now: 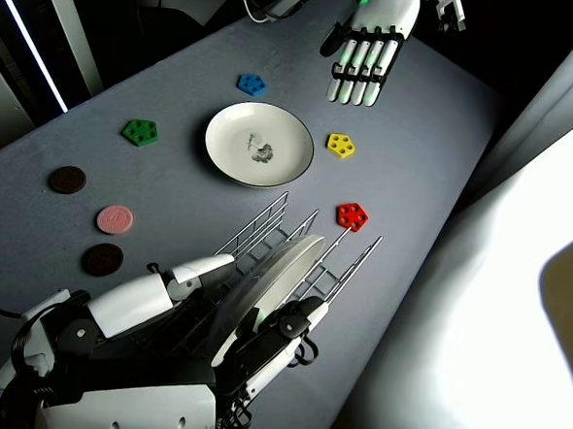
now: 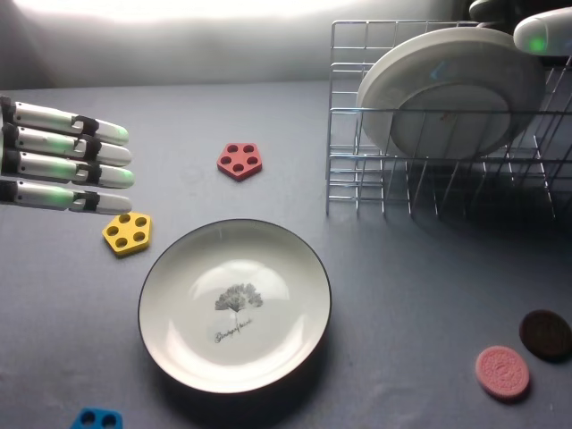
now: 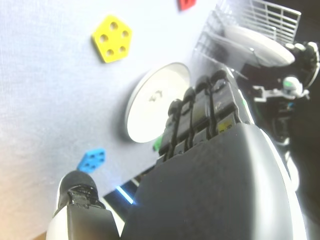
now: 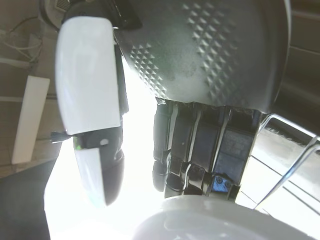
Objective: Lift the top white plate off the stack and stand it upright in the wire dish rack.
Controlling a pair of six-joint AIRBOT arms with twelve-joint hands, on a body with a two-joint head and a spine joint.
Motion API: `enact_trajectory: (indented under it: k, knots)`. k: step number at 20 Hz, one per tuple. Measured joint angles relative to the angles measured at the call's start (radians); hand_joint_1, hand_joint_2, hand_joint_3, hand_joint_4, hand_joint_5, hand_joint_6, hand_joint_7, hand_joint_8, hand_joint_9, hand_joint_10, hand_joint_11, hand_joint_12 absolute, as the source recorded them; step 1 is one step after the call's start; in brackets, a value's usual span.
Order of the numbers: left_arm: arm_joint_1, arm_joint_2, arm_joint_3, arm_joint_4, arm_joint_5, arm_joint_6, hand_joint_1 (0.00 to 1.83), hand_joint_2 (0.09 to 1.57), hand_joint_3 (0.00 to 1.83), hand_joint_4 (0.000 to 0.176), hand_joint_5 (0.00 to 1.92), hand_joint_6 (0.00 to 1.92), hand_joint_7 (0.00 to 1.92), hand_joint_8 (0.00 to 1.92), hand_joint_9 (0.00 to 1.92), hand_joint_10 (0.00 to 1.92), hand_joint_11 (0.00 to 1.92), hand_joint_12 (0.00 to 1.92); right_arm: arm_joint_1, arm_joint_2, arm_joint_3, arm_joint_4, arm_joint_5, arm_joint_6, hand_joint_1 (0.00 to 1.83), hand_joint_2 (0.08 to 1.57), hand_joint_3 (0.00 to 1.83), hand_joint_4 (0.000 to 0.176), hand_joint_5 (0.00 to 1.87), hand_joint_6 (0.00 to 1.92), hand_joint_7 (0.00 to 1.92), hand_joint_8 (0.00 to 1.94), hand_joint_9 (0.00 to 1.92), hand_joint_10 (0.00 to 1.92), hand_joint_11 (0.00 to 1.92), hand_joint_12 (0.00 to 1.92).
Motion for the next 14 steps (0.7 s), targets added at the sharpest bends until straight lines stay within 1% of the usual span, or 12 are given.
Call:
enact_trajectory:
  k: [1, 3, 4, 5, 6, 7, 9, 10, 11, 12, 14]
  knots:
    - [0.0, 0.0, 0.0, -0.016, -0.006, 0.0, 0.12, 0.91, 0.0, 0.0, 0.04, 0.01, 0.04, 0.01, 0.04, 0.01, 0.05, 0.12, 0.0, 0.0, 0.0, -0.001, 0.001, 0.0, 1.02, 1.02, 0.0, 0.031, 0.54, 0.0, 0.62, 0.0, 0.71, 0.0, 0.86, 0.17]
    - [0.001, 0.0, -0.002, -0.068, -0.016, 0.002, 0.08, 0.92, 0.0, 0.0, 0.02, 0.0, 0.01, 0.0, 0.01, 0.0, 0.02, 0.11, 0.0, 0.0, -0.001, 0.0, 0.006, -0.01, 1.03, 1.0, 0.0, 0.022, 0.49, 0.0, 0.56, 0.0, 0.68, 0.0, 0.82, 0.15]
    - [0.002, 0.0, -0.008, -0.094, -0.019, 0.011, 0.1, 0.91, 0.0, 0.0, 0.03, 0.01, 0.02, 0.01, 0.02, 0.0, 0.03, 0.11, 0.0, 0.0, -0.001, -0.001, 0.008, -0.02, 1.04, 1.0, 0.0, 0.015, 0.47, 0.0, 0.56, 0.0, 0.68, 0.0, 0.81, 0.15]
    - [0.002, 0.0, -0.01, -0.095, -0.024, 0.013, 0.1, 0.91, 0.0, 0.0, 0.04, 0.01, 0.03, 0.01, 0.02, 0.0, 0.03, 0.12, 0.0, 0.0, -0.001, -0.005, 0.008, -0.024, 1.03, 1.0, 0.0, 0.008, 0.48, 0.0, 0.56, 0.0, 0.67, 0.0, 0.81, 0.15]
    - [0.002, 0.0, -0.011, -0.084, -0.028, 0.018, 0.1, 0.92, 0.0, 0.0, 0.03, 0.0, 0.02, 0.0, 0.02, 0.0, 0.01, 0.11, 0.002, 0.0, 0.0, -0.011, 0.013, -0.032, 1.03, 0.99, 0.0, 0.008, 0.49, 0.01, 0.56, 0.0, 0.66, 0.0, 0.8, 0.14]
    - [0.004, 0.0, -0.012, -0.079, -0.029, 0.025, 0.09, 0.92, 0.0, 0.0, 0.04, 0.01, 0.03, 0.01, 0.02, 0.0, 0.01, 0.11, 0.003, 0.0, 0.0, -0.016, 0.018, -0.036, 1.0, 0.99, 0.0, 0.022, 0.47, 0.0, 0.56, 0.0, 0.65, 0.0, 0.78, 0.13]
    - [0.006, 0.0, -0.018, -0.095, -0.024, 0.03, 0.11, 0.91, 0.0, 0.0, 0.06, 0.01, 0.05, 0.01, 0.04, 0.01, 0.03, 0.13, 0.016, 0.002, 0.0, -0.038, 0.023, -0.043, 1.02, 0.99, 0.0, 0.028, 0.47, 0.0, 0.52, 0.0, 0.62, 0.0, 0.74, 0.12]
    - [0.006, 0.0, -0.027, -0.103, -0.022, 0.031, 0.11, 0.91, 0.0, 0.0, 0.05, 0.01, 0.05, 0.01, 0.04, 0.01, 0.04, 0.13, 0.024, 0.002, 0.0, -0.04, 0.026, -0.045, 1.04, 0.97, 0.0, 0.04, 0.47, 0.0, 0.49, 0.0, 0.58, 0.0, 0.72, 0.11]
    - [0.006, 0.0, -0.033, -0.101, -0.024, 0.03, 0.12, 0.91, 0.0, 0.0, 0.06, 0.01, 0.05, 0.01, 0.05, 0.01, 0.05, 0.14, 0.027, 0.002, 0.001, -0.039, 0.031, -0.044, 1.04, 0.97, 0.0, 0.058, 0.45, 0.0, 0.43, 0.0, 0.51, 0.0, 0.67, 0.09]
    - [0.006, 0.0, -0.035, -0.098, -0.024, 0.03, 0.1, 0.92, 0.0, 0.0, 0.05, 0.0, 0.05, 0.0, 0.05, 0.01, 0.04, 0.14, 0.036, 0.002, 0.007, -0.049, 0.037, -0.045, 1.03, 0.95, 0.0, 0.079, 0.44, 0.0, 0.39, 0.0, 0.46, 0.0, 0.65, 0.08]
    - [0.006, 0.001, -0.046, -0.098, -0.015, 0.03, 0.1, 0.92, 0.0, 0.0, 0.06, 0.01, 0.06, 0.01, 0.05, 0.01, 0.04, 0.14, 0.047, 0.002, 0.019, -0.052, 0.034, -0.045, 1.03, 0.94, 0.0, 0.101, 0.39, 0.0, 0.31, 0.0, 0.36, 0.0, 0.6, 0.06]
